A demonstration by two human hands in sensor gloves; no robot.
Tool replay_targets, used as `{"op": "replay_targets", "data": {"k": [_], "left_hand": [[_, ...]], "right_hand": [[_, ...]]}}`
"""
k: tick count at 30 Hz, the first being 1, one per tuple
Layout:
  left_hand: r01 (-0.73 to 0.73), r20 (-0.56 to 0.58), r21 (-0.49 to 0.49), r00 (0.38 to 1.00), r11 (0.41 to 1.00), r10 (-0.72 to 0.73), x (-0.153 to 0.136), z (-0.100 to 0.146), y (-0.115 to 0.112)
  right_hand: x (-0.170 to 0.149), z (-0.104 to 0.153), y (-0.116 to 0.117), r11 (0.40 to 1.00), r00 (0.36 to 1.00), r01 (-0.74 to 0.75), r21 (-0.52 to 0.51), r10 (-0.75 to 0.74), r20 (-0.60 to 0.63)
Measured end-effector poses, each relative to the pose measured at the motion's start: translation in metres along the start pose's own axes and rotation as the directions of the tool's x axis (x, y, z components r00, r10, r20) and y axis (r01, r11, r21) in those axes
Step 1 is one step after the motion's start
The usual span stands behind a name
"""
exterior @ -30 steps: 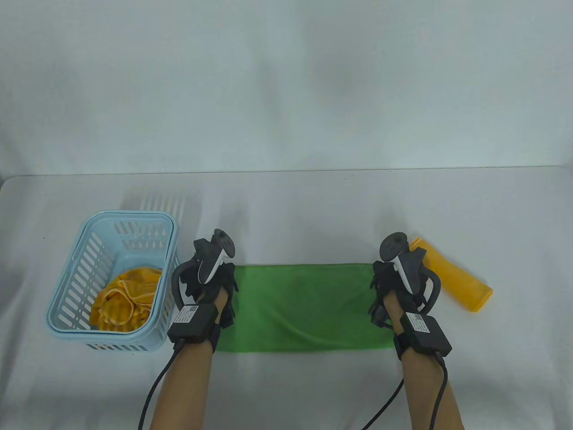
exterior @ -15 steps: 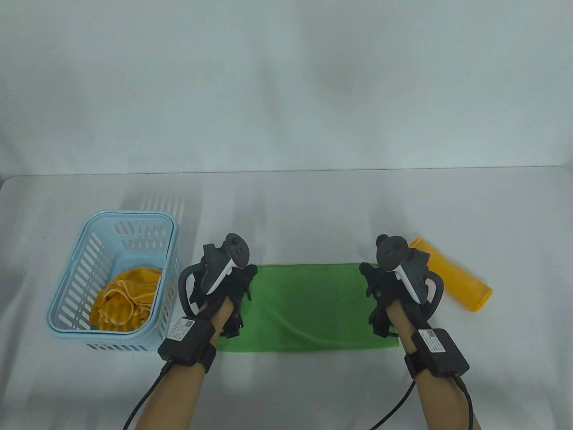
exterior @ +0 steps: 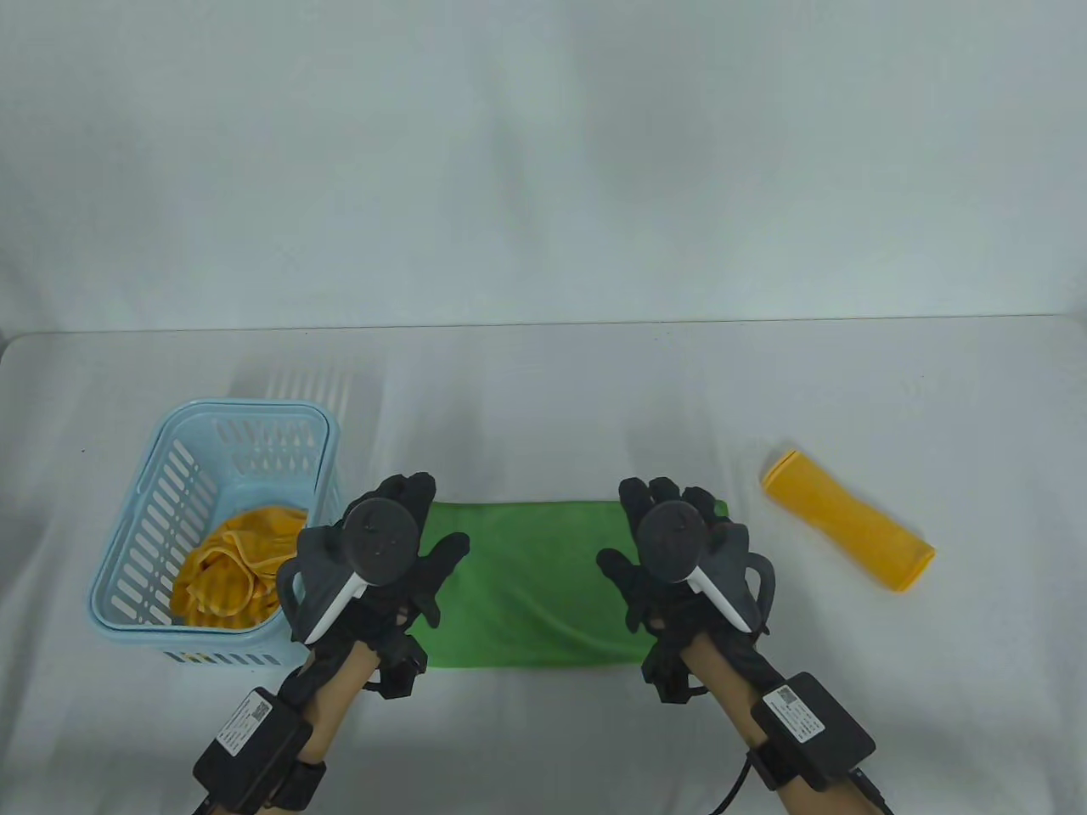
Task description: Roll square towel into towel roll
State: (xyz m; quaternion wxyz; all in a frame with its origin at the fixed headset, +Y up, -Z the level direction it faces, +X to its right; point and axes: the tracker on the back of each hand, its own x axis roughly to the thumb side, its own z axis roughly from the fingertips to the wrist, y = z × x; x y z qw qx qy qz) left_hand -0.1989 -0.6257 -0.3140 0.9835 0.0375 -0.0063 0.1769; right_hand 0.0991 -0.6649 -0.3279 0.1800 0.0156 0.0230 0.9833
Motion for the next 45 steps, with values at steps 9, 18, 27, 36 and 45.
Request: {"op": "replay_targets", "data": {"k": [9,18,27,36,45], "left_hand": [[-0.061,0.059,0.083,0.997,0.995,0.056,-0.012,0.029,0.012],[-0.072,0.040,0.144,0.997,0.987,0.067,-0.023,0.033,0.021],[-0.105,0.042,0.141,0.994,0.984,0.100,-0.028,0.034,0.023],[-0.119,0.047,0.133,0.992,0.984,0.113,-0.028,0.034,0.023],[-0.124,0.053,0.141,0.992,0.982,0.117,-0.029,0.034,0.024]], "right_hand": [[0.067,0.011,0.048,0.992,0.985,-0.072,0.106,0.055,0.161],[0.118,0.018,0.102,0.958,0.962,-0.129,0.256,0.058,0.268],[0.149,0.010,0.148,0.879,0.924,-0.226,0.420,0.057,0.378],[0.168,-0.006,0.168,0.874,0.917,-0.342,0.345,0.229,0.327],[0.165,-0.016,0.163,0.927,0.952,-0.223,0.301,0.140,0.273]]}}
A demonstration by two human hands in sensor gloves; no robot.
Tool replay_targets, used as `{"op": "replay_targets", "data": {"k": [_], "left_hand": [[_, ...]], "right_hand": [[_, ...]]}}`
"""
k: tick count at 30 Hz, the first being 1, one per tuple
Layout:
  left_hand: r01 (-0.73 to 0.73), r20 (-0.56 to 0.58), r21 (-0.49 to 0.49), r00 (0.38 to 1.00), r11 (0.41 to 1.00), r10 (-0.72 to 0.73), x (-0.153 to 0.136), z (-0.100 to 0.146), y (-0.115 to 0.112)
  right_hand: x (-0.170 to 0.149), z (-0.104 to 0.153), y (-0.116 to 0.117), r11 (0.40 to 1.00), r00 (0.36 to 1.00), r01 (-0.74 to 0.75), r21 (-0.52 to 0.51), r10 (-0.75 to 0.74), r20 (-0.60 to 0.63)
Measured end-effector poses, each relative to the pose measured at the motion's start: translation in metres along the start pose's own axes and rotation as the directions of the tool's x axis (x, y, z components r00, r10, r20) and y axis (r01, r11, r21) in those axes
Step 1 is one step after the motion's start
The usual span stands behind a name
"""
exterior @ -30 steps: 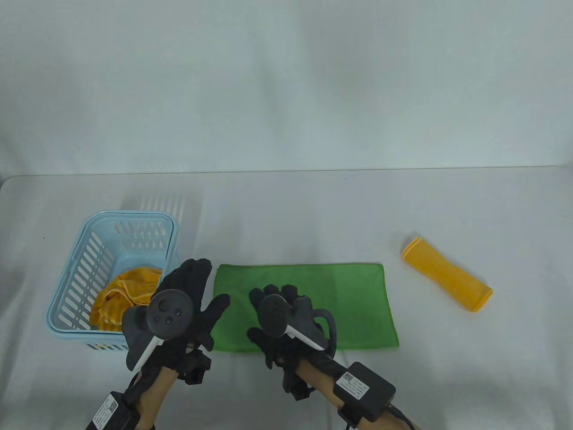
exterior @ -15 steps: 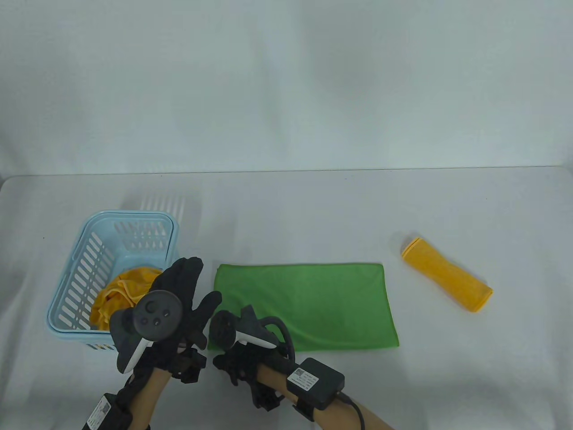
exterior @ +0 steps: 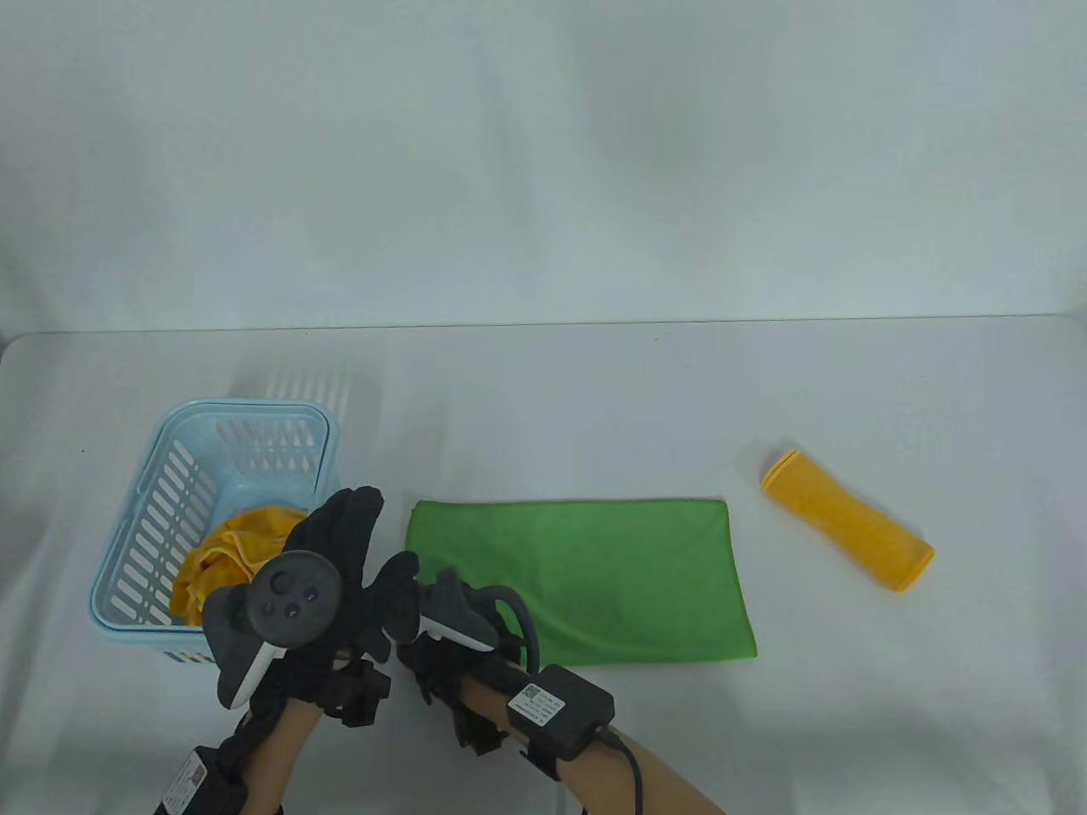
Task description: Roll square towel into towel roll
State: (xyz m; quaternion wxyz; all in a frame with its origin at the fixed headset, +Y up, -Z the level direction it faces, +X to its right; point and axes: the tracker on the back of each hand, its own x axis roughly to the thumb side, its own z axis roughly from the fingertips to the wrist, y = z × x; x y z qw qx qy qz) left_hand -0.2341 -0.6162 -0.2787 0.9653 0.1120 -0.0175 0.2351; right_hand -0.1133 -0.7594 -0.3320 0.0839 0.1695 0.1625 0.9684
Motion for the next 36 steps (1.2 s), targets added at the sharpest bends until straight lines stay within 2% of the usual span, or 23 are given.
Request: {"op": "replay_targets", "data": {"k": [9,20,25,30,36], "left_hand": [[0.004,-0.009,0.002,1.000,1.000,-0.004,-0.001,0.000,0.001],[0.010,-0.028,0.003,1.000,1.000,-0.009,-0.003,-0.001,0.002],[0.015,-0.030,0.011,0.999,1.000,-0.015,-0.003,-0.001,0.003],[0.029,-0.021,0.004,0.999,1.000,-0.029,-0.002,-0.001,0.001],[0.053,0.020,-0.021,0.998,0.998,-0.053,0.005,0.001,-0.005]], "right_hand": [[-0.008,0.004,-0.010,0.995,0.995,0.099,-0.029,-0.100,-0.001],[-0.033,0.042,-0.041,0.966,0.965,0.260,-0.004,-0.260,0.028],[-0.057,0.061,-0.069,0.888,0.898,0.441,-0.128,-0.435,0.074],[-0.079,0.075,-0.097,0.817,0.842,0.538,-0.206,-0.529,0.101],[-0.093,0.094,-0.120,0.805,0.846,0.533,-0.259,-0.514,0.144]]}}
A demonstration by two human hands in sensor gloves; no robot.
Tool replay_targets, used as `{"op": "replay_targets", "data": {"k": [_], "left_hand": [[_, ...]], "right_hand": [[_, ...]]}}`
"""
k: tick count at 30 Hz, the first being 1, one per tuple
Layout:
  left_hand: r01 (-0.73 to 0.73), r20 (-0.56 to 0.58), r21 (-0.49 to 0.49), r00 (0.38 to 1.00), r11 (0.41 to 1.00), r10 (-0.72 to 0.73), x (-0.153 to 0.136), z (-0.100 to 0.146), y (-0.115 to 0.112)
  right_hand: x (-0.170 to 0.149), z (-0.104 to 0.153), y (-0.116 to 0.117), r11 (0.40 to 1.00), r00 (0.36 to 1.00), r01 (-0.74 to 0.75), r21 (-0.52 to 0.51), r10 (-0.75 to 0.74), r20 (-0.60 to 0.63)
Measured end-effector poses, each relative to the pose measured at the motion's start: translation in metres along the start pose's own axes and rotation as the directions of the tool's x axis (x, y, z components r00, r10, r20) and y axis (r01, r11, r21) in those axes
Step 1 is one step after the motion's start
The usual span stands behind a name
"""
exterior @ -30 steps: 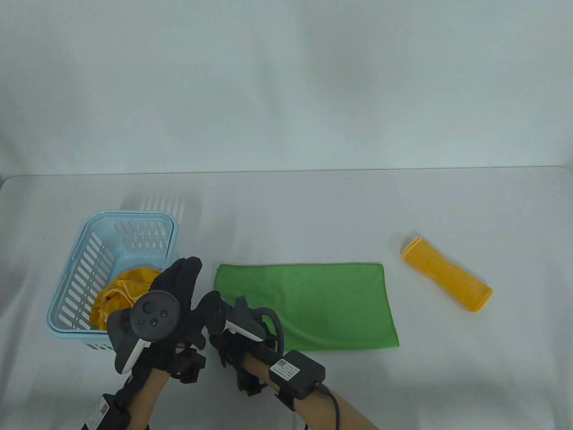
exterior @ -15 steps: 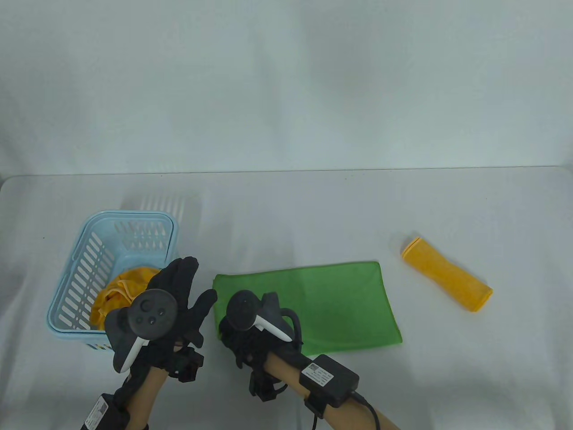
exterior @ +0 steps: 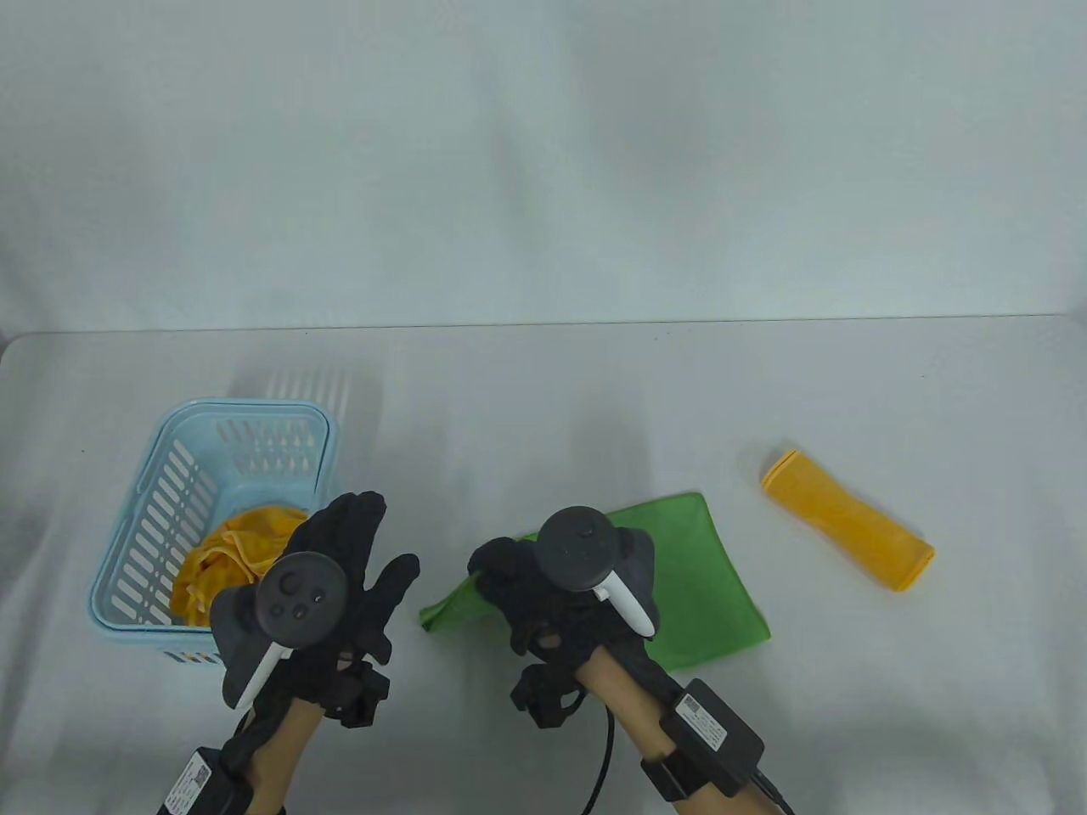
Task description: Roll square towel into towel roll
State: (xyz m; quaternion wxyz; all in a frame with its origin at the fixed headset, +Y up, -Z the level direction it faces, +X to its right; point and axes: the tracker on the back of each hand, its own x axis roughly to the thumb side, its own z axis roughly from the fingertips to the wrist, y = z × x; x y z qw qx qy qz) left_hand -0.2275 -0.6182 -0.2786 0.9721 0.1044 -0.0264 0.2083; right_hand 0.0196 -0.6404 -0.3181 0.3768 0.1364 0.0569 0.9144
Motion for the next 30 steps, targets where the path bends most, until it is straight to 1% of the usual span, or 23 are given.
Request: {"op": "replay_targets", "data": {"k": [5,11,15,19,21,27,30], "left_hand": [[0.014,0.047,-0.046,0.999,0.999,-0.012,0.008,0.001,-0.008],[0.005,0.106,-0.161,0.994,0.987,0.012,0.018,0.002,-0.027],[0.026,0.118,-0.247,0.993,0.969,0.003,0.022,0.001,-0.043],[0.050,0.110,-0.344,0.994,0.938,-0.013,0.020,-0.002,-0.064],[0.073,0.105,-0.376,0.994,0.924,-0.035,0.019,-0.002,-0.073],[0.148,0.095,-0.404,0.988,0.903,-0.120,0.019,-0.005,-0.093],[0.163,0.087,-0.400,0.986,0.902,-0.140,0.019,-0.007,-0.098]], "right_hand": [[0.003,0.008,-0.017,0.999,1.000,-0.008,-0.035,0.009,0.025],[0.005,0.013,-0.031,0.998,0.999,-0.010,-0.068,0.012,0.037],[0.004,0.015,-0.039,0.997,0.999,-0.001,-0.082,0.004,0.037],[0.004,0.017,-0.049,0.994,0.999,0.017,-0.106,-0.012,0.040],[0.003,0.019,-0.053,0.993,0.999,0.027,-0.118,-0.023,0.038],[-0.001,0.021,-0.064,0.987,0.997,0.070,-0.146,-0.066,0.033],[-0.004,0.022,-0.069,0.984,0.996,0.087,-0.157,-0.083,0.028]]}}
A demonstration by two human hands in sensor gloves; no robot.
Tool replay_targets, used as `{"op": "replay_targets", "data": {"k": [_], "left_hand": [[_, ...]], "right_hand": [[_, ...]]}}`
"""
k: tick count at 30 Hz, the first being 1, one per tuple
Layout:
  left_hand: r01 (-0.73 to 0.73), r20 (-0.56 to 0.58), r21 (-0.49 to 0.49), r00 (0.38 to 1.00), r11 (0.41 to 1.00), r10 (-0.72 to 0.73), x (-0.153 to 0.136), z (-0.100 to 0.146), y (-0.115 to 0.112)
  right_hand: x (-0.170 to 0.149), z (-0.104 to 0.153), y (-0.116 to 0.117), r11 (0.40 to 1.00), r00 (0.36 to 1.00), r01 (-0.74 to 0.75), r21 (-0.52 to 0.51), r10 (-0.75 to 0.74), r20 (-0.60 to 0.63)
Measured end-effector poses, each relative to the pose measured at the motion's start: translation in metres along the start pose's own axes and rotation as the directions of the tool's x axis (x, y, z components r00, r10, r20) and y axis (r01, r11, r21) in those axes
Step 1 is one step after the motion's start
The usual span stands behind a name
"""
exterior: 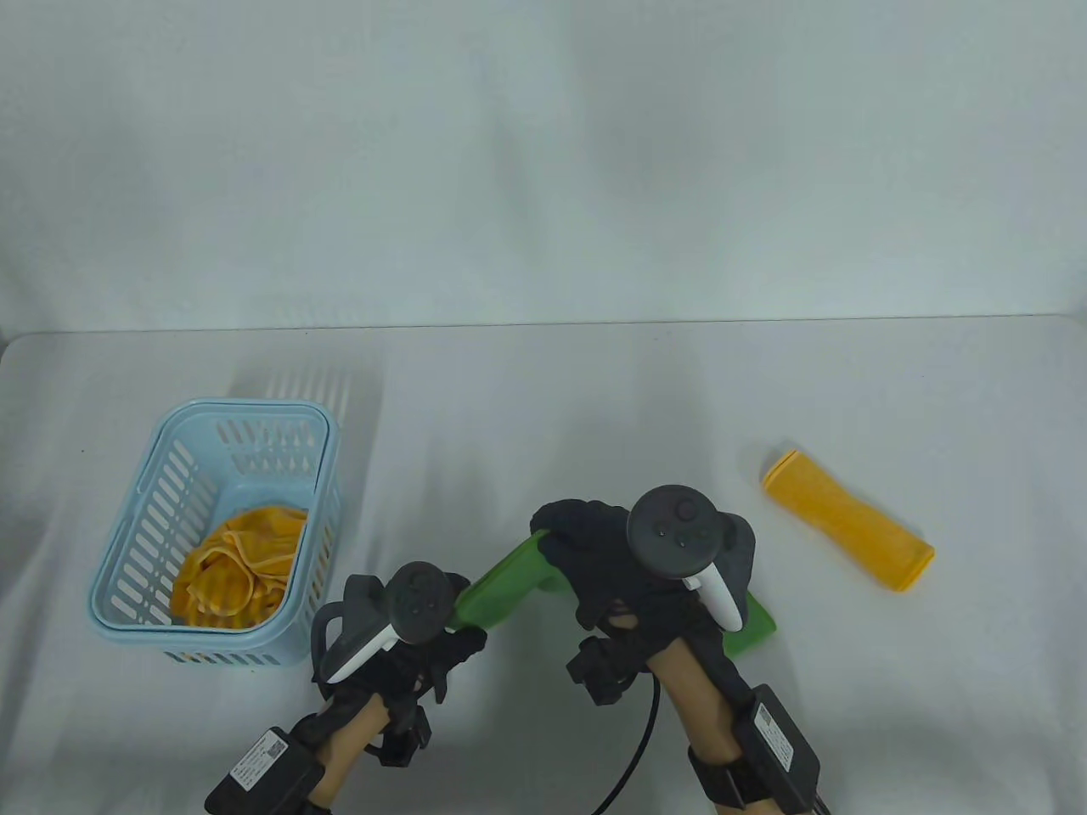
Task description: Roll square towel into towel roll
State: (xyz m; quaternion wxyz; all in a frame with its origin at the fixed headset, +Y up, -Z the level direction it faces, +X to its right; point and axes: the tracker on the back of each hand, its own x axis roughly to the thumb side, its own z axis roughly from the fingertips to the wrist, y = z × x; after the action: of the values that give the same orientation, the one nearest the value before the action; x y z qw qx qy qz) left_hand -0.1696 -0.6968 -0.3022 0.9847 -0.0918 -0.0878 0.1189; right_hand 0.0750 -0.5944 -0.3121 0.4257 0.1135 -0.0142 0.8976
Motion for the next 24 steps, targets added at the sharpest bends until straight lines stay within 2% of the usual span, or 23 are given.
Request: {"op": "replay_targets", "data": {"k": [5,16,20,24], "left_hand": [[-0.052,-0.011,0.029,0.999,0.998,0.052,-0.002,0.000,0.002],[-0.227,-0.007,0.174,0.973,0.958,0.232,-0.014,0.013,0.031],[-0.309,0.023,0.240,0.950,0.920,0.313,-0.018,0.020,0.052],[-0.400,0.069,0.280,0.915,0.873,0.398,-0.019,0.024,0.084]], "right_hand": [[-0.007,-0.001,-0.010,0.999,0.999,0.030,-0.029,-0.031,-0.022],[-0.037,-0.005,-0.037,0.976,0.981,0.138,-0.167,-0.157,-0.111],[-0.037,-0.002,-0.050,0.966,0.974,0.177,-0.188,-0.199,-0.104],[-0.031,-0.002,-0.070,0.973,0.980,0.136,-0.185,-0.160,-0.120]]}}
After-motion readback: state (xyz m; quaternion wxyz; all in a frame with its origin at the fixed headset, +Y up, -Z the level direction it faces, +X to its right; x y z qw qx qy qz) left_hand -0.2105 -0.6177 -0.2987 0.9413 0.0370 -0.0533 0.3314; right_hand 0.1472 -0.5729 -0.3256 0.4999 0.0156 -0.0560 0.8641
